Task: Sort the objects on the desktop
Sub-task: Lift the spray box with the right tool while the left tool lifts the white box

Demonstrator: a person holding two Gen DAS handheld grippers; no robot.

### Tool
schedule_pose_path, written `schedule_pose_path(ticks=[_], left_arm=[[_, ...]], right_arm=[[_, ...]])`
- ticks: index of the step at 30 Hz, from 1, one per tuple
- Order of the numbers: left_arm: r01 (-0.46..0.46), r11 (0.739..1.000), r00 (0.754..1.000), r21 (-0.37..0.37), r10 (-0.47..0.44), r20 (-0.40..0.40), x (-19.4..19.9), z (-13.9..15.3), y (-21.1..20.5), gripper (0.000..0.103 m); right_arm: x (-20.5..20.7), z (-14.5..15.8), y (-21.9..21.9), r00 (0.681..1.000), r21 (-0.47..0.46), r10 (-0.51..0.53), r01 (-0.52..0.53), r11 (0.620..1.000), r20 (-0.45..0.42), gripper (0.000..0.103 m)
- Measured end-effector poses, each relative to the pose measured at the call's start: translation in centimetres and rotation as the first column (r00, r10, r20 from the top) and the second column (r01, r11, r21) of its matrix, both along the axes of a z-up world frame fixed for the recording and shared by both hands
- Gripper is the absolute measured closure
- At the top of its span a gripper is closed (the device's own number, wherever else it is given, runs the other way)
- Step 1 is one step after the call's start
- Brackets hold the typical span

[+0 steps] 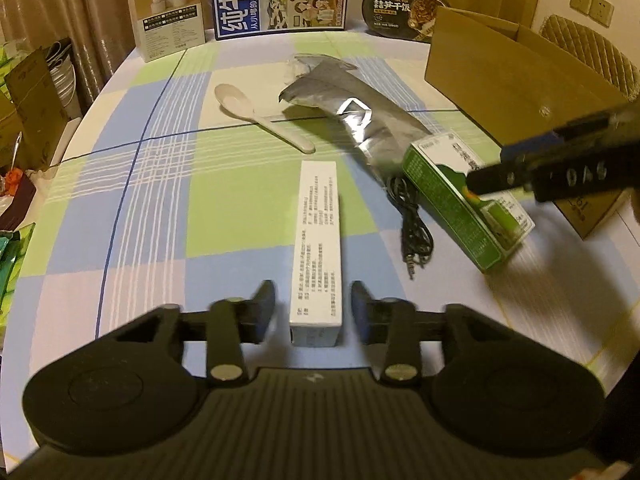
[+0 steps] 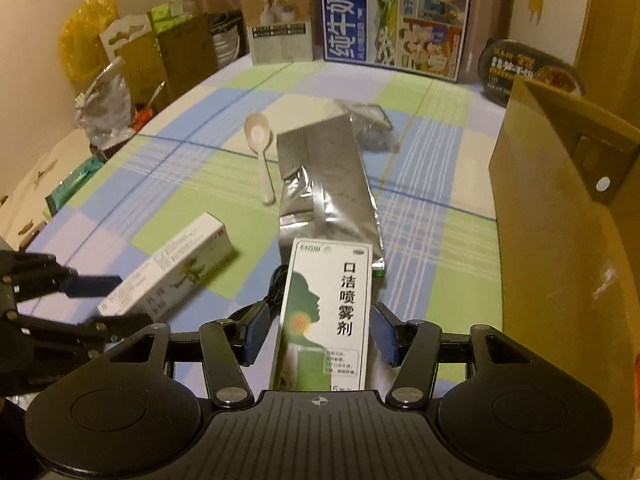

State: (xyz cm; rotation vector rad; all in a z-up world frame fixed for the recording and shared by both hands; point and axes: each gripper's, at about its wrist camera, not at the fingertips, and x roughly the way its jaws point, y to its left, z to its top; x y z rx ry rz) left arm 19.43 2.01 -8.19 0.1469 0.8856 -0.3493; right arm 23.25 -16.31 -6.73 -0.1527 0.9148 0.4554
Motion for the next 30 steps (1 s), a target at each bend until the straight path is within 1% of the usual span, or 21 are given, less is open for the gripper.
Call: schedule_pose_path(ticks=[4, 10, 15, 16, 20, 23, 26, 30], left_arm=[[-0.002, 1.000, 1.000, -0.011, 0.002, 0.007, 0.8, 0.0, -0.2, 0.065], [0.020, 1.000, 1.000, -0.022, -0.020, 0.005, 2.2, 0.1, -1.4, 0.066], [0.024, 1.000, 1.000, -0.013, -0.024, 0.007, 3.5, -0.1, -2.0, 0.068], [0.024, 1.000, 1.000, -0.011, -0.024, 0.006, 3.8, -0.2, -2.1, 0.069], [0.020, 1.000, 1.000, 0.023, -0.020, -0.002, 4.6, -0.8, -2.3, 0.080], [0.031, 0.998, 0.999, 0.049, -0.031, -0.009, 4.7, -1.2, -2.5, 0.082], [0.046, 0.997, 0.999, 0.061, -0.045, -0.015, 4.5, -1.2, -2.8, 0.082], [0.048, 0.998, 0.999, 0.044, -0.047, -0.017, 4.2, -0.6, -2.7, 0.082]], right_arm=[[0.3, -1.0, 0.0, 0.999, 0.001, -0.010, 0.010, 1.000, -0.031, 0.045], [0.8, -1.6, -0.6, 0.997, 0.018, -0.036, 0.037, 0.999, -0.069, 0.045], [0.9, -1.8, -0.4, 0.996, 0.023, -0.039, 0.041, 0.999, -0.078, 0.045], [1.0, -1.9, -0.4, 0.996, 0.023, -0.039, 0.041, 0.999, -0.078, 0.045], [1.2, -2.0, -0.4, 0.995, 0.021, -0.045, 0.047, 0.999, -0.085, 0.045], [1.3, -2.4, -0.3, 0.995, 0.013, -0.043, 0.044, 0.999, -0.096, 0.047], [1.0, -2.1, -0.4, 0.996, 0.008, -0.047, 0.047, 0.999, -0.073, 0.050], [0.8, -0.7, -1.1, 0.997, 0.024, -0.077, 0.078, 0.997, -0.004, 0.051]])
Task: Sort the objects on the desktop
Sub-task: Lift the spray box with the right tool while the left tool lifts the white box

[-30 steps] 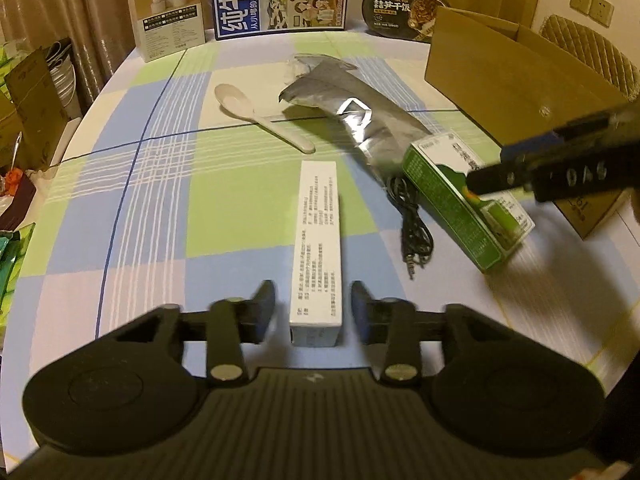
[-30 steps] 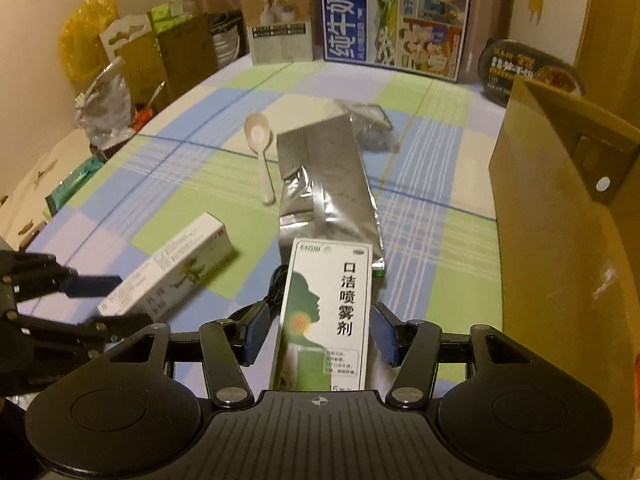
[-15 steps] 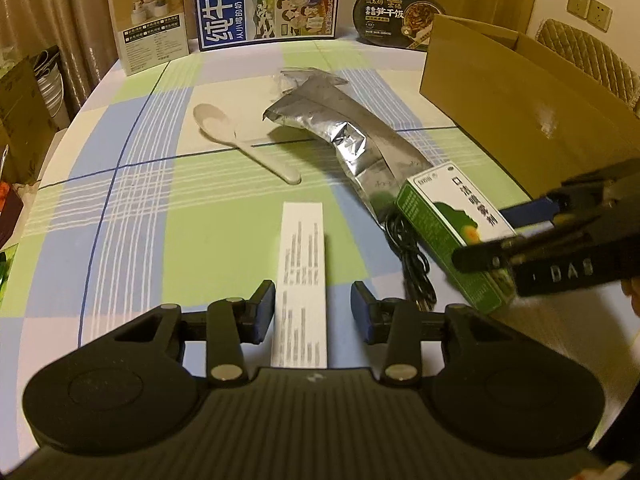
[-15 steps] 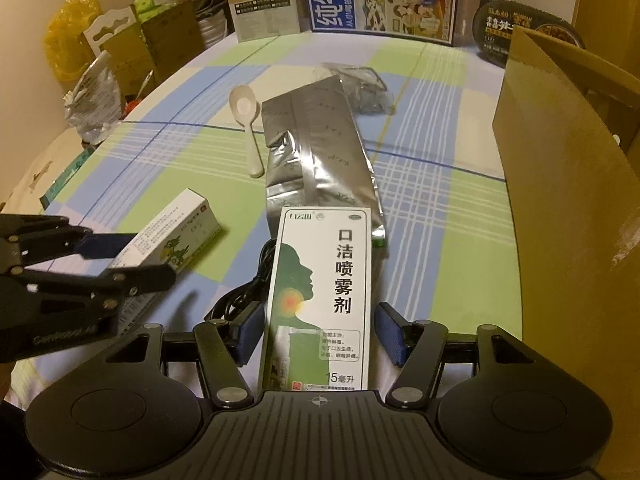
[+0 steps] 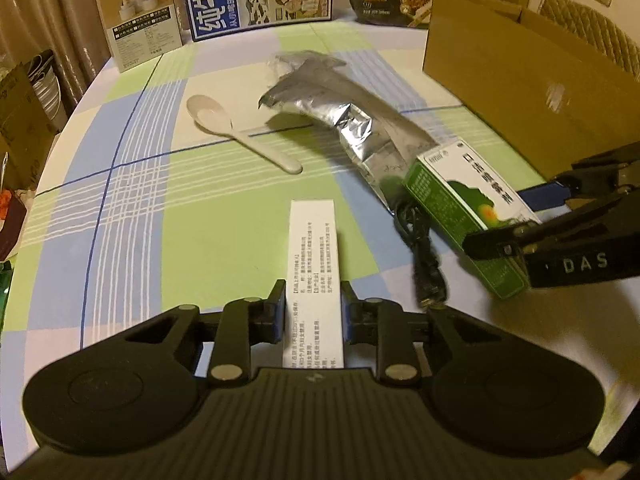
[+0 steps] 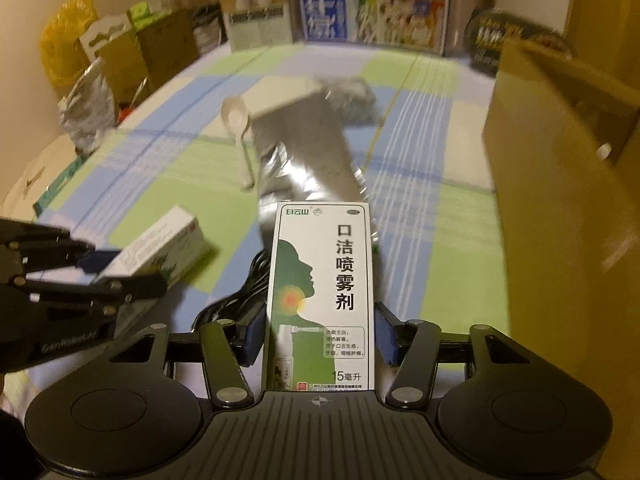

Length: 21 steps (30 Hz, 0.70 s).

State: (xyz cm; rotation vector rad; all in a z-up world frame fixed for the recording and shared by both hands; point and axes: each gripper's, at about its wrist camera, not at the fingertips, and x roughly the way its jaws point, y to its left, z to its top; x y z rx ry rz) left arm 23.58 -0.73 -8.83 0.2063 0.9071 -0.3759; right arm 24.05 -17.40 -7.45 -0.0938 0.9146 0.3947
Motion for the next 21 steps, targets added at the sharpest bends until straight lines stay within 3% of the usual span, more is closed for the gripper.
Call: schedule_pose_path(ticks=[21], left_arm=[[-0.011, 0.996, 0.998, -0.091, 0.016, 0.057, -1.6, 3.5, -0.7, 0.082]], right_arm=[[-1.2, 3.4, -0.1, 0.996, 0.076, -0.028, 0.022, 0.997, 0.083, 0.051]])
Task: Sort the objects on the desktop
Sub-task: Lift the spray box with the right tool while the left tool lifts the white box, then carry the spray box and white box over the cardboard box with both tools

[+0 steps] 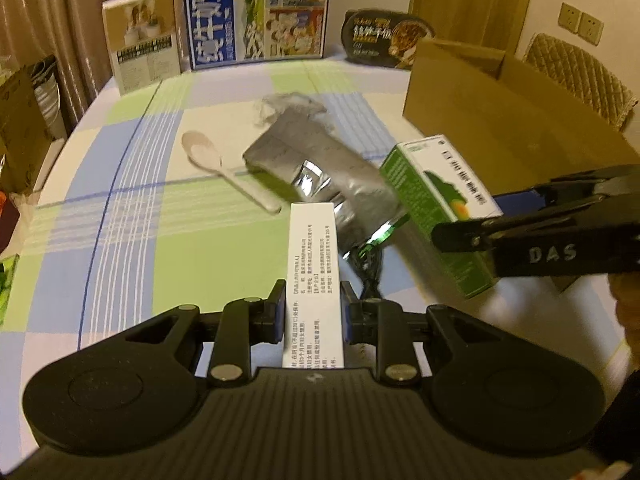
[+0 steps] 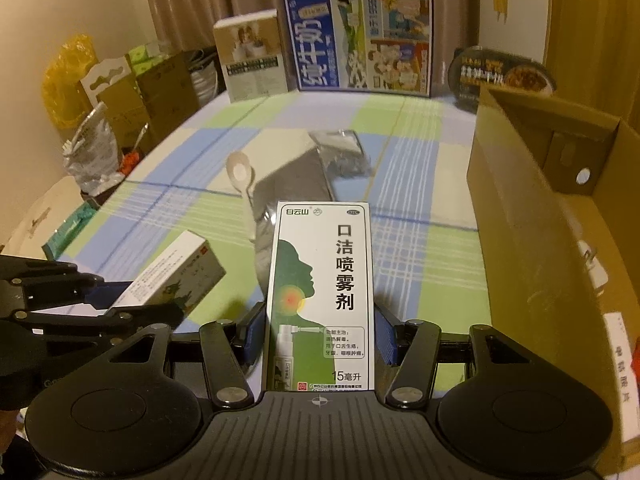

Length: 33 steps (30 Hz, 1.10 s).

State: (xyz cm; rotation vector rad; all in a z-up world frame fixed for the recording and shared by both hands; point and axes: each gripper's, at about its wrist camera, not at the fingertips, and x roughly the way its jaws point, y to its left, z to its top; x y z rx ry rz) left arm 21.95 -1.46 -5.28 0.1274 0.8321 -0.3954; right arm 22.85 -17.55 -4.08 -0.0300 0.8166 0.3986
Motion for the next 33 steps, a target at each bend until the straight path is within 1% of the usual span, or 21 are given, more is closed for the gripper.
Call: schedule_pose_path(ticks=[5, 10, 15, 19, 22, 26, 29, 33], left_arm=[[-0.021, 0.999, 0.999, -0.036, 0.022, 0.032, -1.0, 2.0, -0.4, 0.082], [-0.027, 0.998, 0.998, -0.065, 0.030, 0.050, -2.0, 3.8, -1.2, 0.082], [0.013, 0.997, 0.997, -0.076, -0.006, 0.082, -2.7, 6.1, -3.3, 0.082], [0.053, 0.995, 0.992, -0.083, -0.043, 0.123, -3.3, 8.4, -5.7, 0.082], [0.087, 0.992, 0.986, -0.089, -0.073, 0.147, -3.6, 9.9, -7.7, 0.082], [0.141, 0.985, 0.980, -0.096, -0.125, 0.154, -3.9, 11.4, -10.9, 0.082], [0.174, 0.978, 0.977, -0.112, -0.157, 0.143, -3.8, 11.9, -13.4, 0.082], [0.204, 0.973, 0.972, -0.111, -0.188, 0.144, -3.9, 12.1, -16.3, 0.082]], right_arm=[[-0.9, 2.3, -0.6, 0.998, 0.016, -0.025, 0.024, 1.000, 0.056, 0.051], [-2.0, 5.9, -2.0, 0.990, 0.022, -0.051, 0.049, 0.999, 0.130, 0.051], [-2.9, 8.9, -5.4, 0.977, 0.002, -0.095, 0.097, 0.995, 0.191, 0.051], [-3.6, 10.4, -8.8, 0.966, 0.003, -0.146, 0.149, 0.989, 0.213, 0.051], [-4.3, 10.9, -11.2, 0.960, -0.005, -0.178, 0.184, 0.983, 0.216, 0.051], [-4.9, 11.1, -14.6, 0.953, -0.004, -0.223, 0.228, 0.974, 0.205, 0.051], [-5.2, 11.0, -17.1, 0.948, 0.012, -0.258, 0.261, 0.965, 0.184, 0.051], [-5.2, 10.7, -19.4, 0.943, 0.013, -0.284, 0.286, 0.958, 0.174, 0.051]])
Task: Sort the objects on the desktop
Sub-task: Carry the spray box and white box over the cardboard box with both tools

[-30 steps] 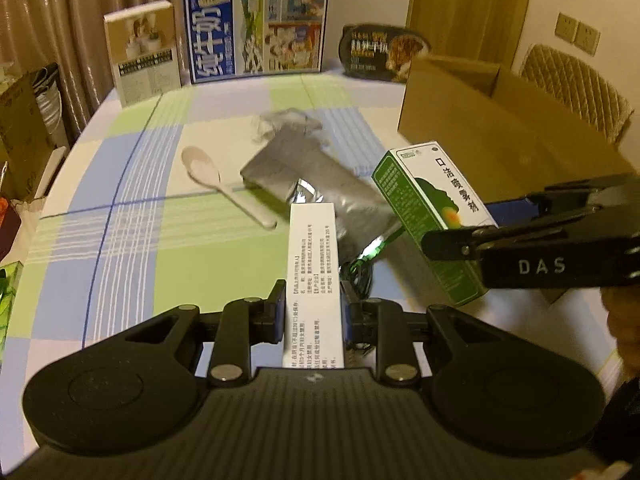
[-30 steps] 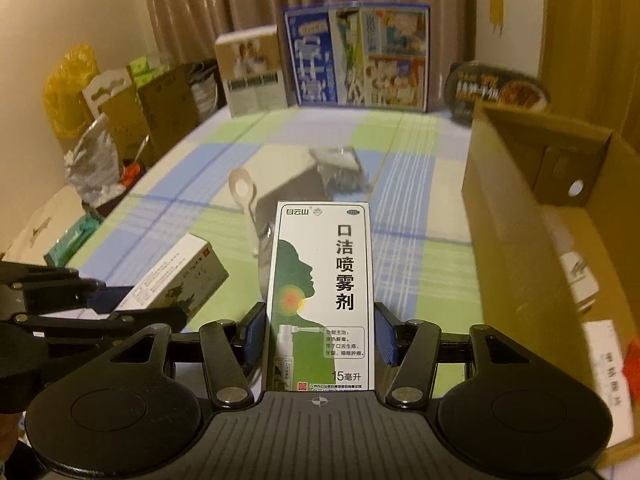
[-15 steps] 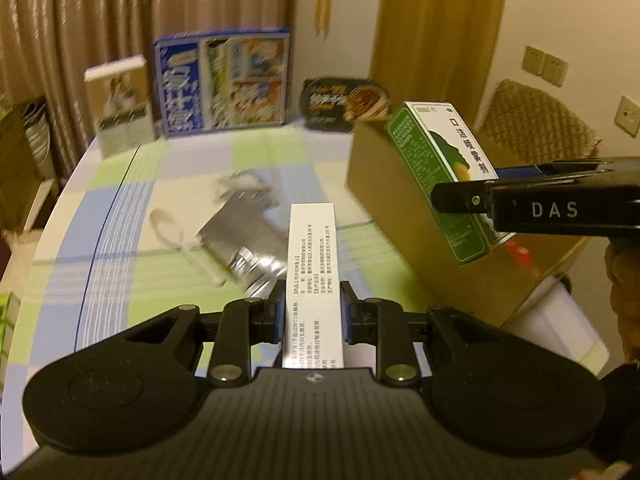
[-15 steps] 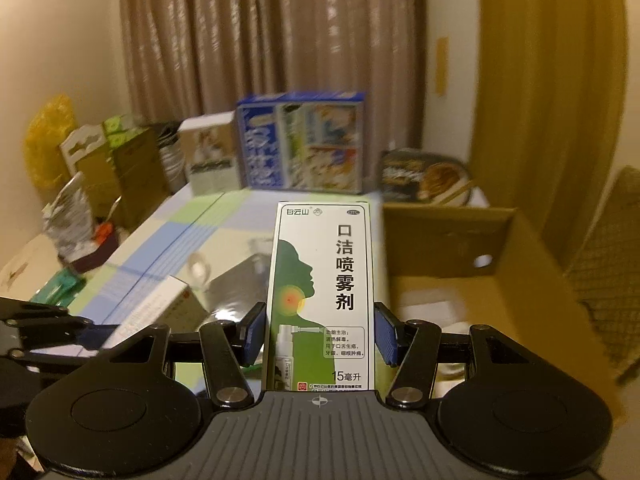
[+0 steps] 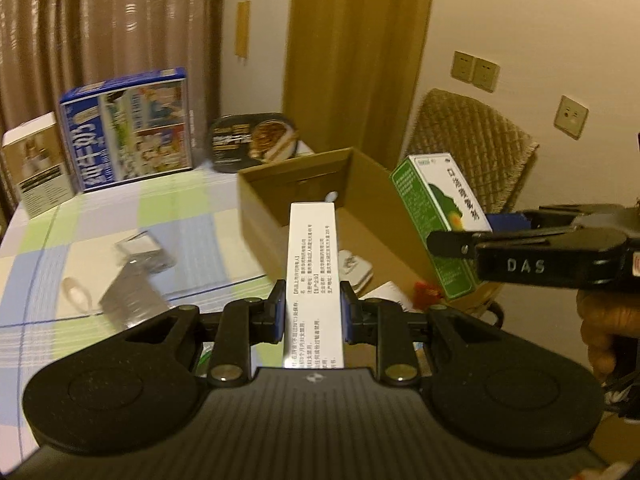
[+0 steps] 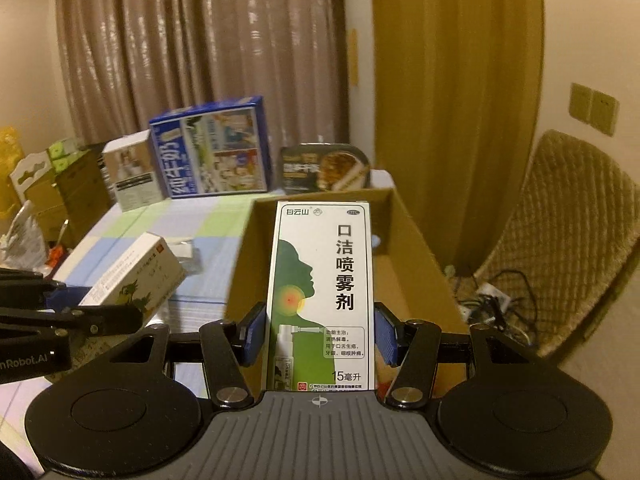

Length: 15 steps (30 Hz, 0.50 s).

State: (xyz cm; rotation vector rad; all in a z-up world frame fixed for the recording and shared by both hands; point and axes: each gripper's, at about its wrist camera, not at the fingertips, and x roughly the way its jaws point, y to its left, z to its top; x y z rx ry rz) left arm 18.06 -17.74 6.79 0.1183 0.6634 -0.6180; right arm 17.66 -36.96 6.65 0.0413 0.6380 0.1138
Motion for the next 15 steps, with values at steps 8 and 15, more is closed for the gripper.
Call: schedule_pose_path(ticks=[8, 15], left_arm=[[0.046, 0.999, 0.999, 0.011, -0.046, -0.013, 0.7, -1.2, -5.0, 0.082], [0.059, 0.998, 0.998, 0.019, -0.058, -0.038, 1.9, -2.7, -7.7, 0.082]], right_arm=[[0.5, -0.9, -2.7, 1.000, 0.000, -0.025, 0.025, 1.000, -0.016, 0.051], [1.2, -1.9, -4.6, 0.999, 0.014, -0.042, 0.042, 0.999, -0.033, 0.051]])
